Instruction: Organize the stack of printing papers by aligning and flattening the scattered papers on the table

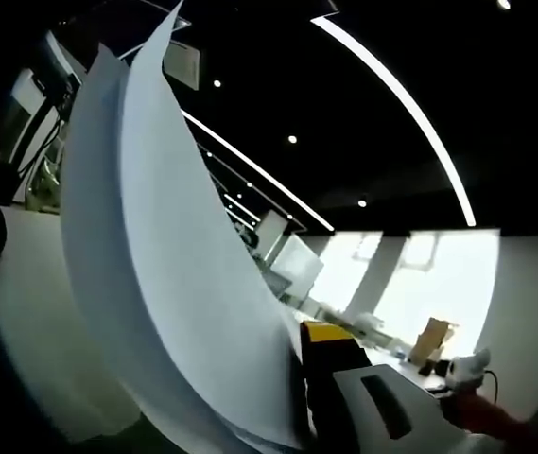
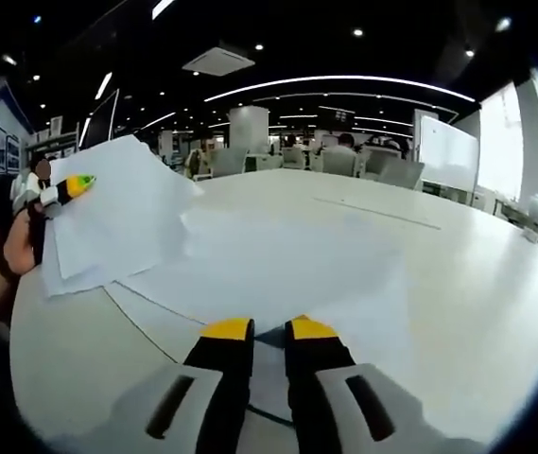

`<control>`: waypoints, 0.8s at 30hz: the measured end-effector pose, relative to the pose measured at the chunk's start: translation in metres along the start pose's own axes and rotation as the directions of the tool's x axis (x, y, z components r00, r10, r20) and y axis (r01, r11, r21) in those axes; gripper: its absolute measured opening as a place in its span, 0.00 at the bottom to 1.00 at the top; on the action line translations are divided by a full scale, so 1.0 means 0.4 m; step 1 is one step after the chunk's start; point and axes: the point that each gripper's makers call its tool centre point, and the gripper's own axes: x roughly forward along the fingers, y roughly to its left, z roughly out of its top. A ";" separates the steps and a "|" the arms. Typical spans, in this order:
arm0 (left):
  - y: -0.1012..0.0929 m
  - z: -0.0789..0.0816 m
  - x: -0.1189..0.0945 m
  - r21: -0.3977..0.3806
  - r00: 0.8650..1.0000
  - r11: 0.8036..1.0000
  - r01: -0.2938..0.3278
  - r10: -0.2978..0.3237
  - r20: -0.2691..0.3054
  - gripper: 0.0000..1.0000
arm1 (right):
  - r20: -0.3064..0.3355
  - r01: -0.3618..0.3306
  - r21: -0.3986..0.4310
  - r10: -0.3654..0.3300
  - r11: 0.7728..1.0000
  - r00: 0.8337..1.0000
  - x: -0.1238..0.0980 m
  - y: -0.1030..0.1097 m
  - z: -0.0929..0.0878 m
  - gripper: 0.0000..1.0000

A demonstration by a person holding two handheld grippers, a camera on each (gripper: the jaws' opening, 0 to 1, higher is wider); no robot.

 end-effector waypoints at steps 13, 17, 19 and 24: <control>0.005 0.004 -0.001 -0.005 1.000 1.000 0.000 0.000 0.003 0.12 | 0.094 0.011 0.112 -0.022 0.994 0.995 -0.026 -0.029 0.028 0.00; 0.005 0.005 -0.002 -0.006 1.000 1.000 0.000 0.000 0.004 0.12 | 0.117 0.008 0.130 -0.024 0.992 0.993 -0.032 -0.034 0.035 0.00; 0.005 0.006 -0.002 -0.006 1.000 1.000 0.000 0.000 0.005 0.12 | 0.147 0.008 0.151 -0.031 0.989 0.989 -0.039 -0.041 0.046 0.00; 0.004 0.005 -0.002 -0.005 1.000 1.000 -0.001 0.001 0.004 0.12 | 0.196 -0.008 0.204 -0.033 0.979 0.980 -0.055 -0.049 0.063 0.00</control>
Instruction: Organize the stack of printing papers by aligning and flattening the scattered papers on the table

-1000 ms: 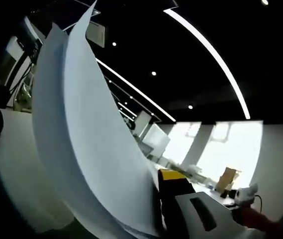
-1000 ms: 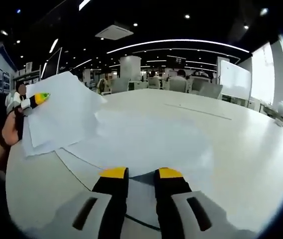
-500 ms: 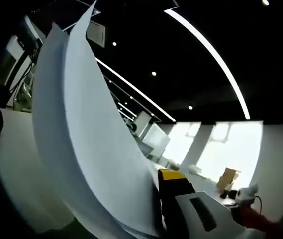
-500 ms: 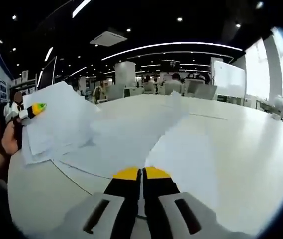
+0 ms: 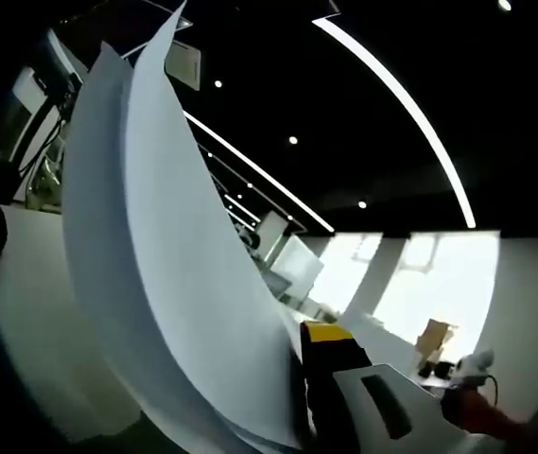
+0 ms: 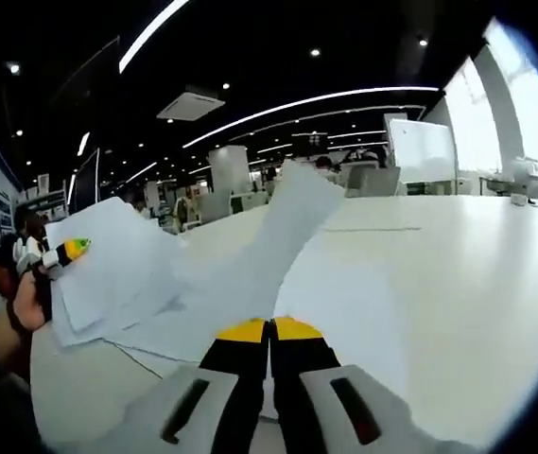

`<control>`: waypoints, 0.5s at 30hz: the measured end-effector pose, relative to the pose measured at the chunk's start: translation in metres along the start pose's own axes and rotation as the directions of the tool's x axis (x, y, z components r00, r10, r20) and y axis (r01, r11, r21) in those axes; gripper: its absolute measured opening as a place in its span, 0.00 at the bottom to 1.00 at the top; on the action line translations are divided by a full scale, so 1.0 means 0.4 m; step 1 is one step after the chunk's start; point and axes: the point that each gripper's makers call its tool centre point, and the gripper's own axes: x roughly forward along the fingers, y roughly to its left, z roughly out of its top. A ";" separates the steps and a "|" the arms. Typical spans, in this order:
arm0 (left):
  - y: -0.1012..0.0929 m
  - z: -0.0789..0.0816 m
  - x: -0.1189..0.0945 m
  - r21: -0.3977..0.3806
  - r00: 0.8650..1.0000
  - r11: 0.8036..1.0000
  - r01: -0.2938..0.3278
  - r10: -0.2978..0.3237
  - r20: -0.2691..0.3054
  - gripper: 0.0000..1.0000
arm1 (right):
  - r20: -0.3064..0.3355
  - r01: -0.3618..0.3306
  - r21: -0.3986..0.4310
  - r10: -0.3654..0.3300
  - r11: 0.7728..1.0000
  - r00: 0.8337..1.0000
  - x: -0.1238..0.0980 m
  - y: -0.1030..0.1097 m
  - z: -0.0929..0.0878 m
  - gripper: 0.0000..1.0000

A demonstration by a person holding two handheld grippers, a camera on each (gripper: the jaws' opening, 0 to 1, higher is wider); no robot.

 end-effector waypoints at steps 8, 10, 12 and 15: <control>-0.002 -0.004 0.002 0.008 1.000 1.000 -0.002 0.002 -0.006 0.12 | 0.059 -0.040 0.090 0.035 0.995 0.998 -0.016 -0.005 0.033 0.00; -0.002 -0.005 0.003 0.010 1.000 1.000 -0.003 0.003 -0.007 0.12 | 0.069 -0.044 0.101 0.037 0.994 0.997 -0.021 -0.007 0.041 0.00; -0.002 -0.006 0.003 0.013 1.000 1.000 -0.004 0.004 -0.009 0.12 | 0.073 -0.047 0.109 0.040 0.993 0.997 -0.026 -0.009 0.046 0.00; -0.002 -0.007 0.003 0.014 1.000 1.000 -0.005 0.005 -0.010 0.12 | 0.093 -0.063 0.143 0.050 0.988 0.994 -0.035 -0.009 0.060 0.00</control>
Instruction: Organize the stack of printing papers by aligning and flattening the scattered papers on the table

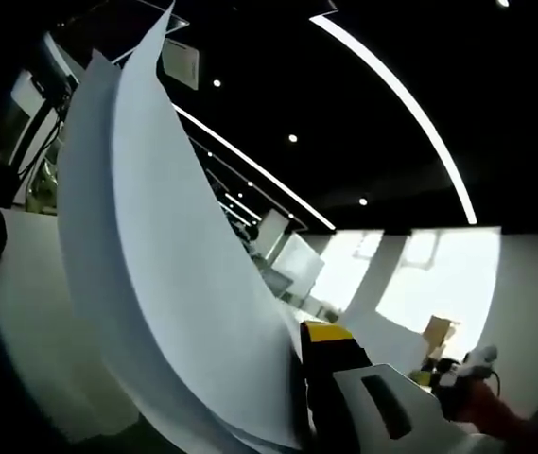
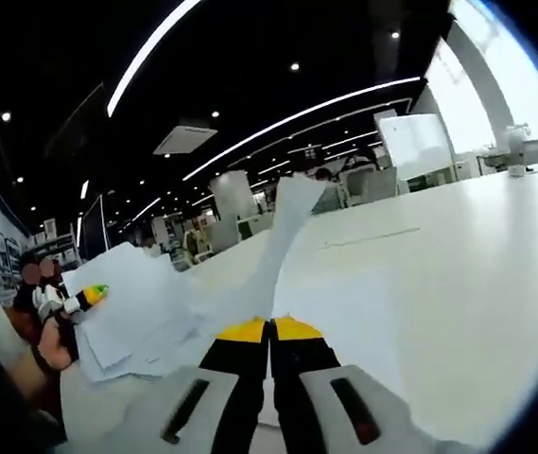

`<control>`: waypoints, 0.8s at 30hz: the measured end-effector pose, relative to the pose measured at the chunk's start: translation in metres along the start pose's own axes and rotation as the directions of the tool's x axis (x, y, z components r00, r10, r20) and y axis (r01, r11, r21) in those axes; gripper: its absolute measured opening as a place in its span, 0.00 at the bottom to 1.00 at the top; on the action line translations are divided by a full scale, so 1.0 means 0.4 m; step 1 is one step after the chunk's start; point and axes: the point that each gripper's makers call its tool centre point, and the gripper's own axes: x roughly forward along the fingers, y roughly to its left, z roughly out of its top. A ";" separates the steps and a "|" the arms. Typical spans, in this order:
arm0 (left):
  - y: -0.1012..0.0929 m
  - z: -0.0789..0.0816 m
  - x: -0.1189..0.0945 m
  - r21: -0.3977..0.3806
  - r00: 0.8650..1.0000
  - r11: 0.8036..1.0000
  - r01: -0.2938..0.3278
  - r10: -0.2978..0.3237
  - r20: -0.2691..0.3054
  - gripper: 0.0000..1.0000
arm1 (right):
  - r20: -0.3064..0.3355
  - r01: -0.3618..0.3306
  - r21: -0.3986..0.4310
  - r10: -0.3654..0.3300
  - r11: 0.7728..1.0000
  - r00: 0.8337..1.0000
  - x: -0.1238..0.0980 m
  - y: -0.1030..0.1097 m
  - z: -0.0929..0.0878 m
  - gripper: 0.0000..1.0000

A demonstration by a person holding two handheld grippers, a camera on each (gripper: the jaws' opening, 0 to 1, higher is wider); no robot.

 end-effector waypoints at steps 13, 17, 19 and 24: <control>0.003 0.000 0.000 0.000 1.000 1.000 -0.002 0.002 -0.002 0.13 | 0.092 -0.063 -0.100 0.073 0.993 0.993 -0.041 0.080 0.109 0.00; 0.003 0.000 0.000 -0.001 1.000 1.000 -0.002 0.002 -0.002 0.13 | 0.122 -0.070 -0.124 0.085 0.990 0.989 -0.060 0.103 0.145 0.00; 0.003 0.000 0.000 -0.002 1.000 1.000 -0.002 0.002 -0.002 0.13 | 0.140 -0.069 -0.135 0.088 0.988 0.986 -0.072 0.113 0.166 0.00; 0.003 0.000 0.000 -0.004 1.000 1.000 0.000 0.000 -0.001 0.13 | 0.171 -0.070 -0.155 0.096 0.985 0.981 -0.090 0.128 0.202 0.00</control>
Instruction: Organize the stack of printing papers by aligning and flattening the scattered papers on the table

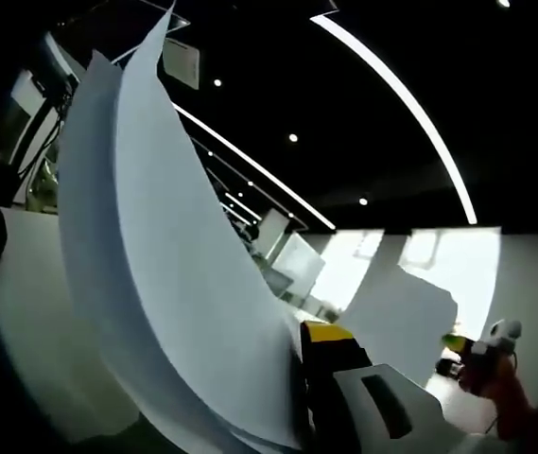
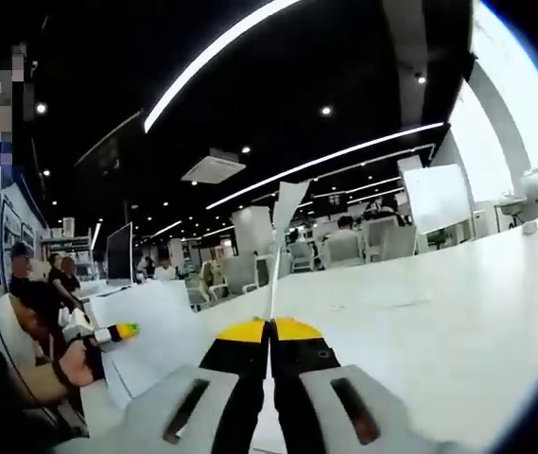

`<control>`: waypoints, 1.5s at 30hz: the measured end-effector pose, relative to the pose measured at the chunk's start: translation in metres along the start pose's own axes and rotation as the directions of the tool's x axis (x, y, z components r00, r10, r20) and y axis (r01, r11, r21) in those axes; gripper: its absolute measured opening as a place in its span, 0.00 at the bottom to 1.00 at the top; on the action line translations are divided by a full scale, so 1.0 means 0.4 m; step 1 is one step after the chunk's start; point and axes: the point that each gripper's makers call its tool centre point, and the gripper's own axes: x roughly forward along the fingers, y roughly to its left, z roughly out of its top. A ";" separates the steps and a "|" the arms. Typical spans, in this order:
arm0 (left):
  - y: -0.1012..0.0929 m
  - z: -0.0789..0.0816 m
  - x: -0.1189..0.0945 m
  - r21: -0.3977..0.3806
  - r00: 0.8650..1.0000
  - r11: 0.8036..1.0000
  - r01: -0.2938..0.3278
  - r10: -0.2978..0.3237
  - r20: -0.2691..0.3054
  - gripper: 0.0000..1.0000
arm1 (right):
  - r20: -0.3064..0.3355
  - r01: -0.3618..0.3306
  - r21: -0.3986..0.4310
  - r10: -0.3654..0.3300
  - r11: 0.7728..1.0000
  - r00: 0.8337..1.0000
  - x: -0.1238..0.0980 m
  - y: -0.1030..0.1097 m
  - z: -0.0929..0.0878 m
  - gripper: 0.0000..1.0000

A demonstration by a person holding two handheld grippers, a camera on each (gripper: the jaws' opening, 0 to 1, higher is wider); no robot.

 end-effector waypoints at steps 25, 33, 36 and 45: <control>-0.003 -0.001 -0.002 -0.003 1.000 1.000 0.001 -0.001 0.002 0.13 | 0.072 -0.140 -0.007 0.140 0.990 0.987 -0.018 0.069 0.108 0.00; -0.005 -0.001 -0.003 -0.004 1.000 1.000 0.001 -0.001 0.001 0.13 | 0.074 -0.180 -0.043 0.183 0.983 0.980 -0.018 0.103 0.127 0.00; -0.005 -0.001 -0.003 -0.003 1.000 1.000 0.001 -0.001 0.000 0.13 | 0.074 -0.193 -0.050 0.197 0.980 0.978 -0.020 0.114 0.136 0.00; -0.006 -0.002 -0.002 -0.001 1.000 1.000 0.001 -0.001 -0.004 0.13 | 0.080 -0.244 -0.084 0.251 0.966 0.965 -0.028 0.167 0.175 0.00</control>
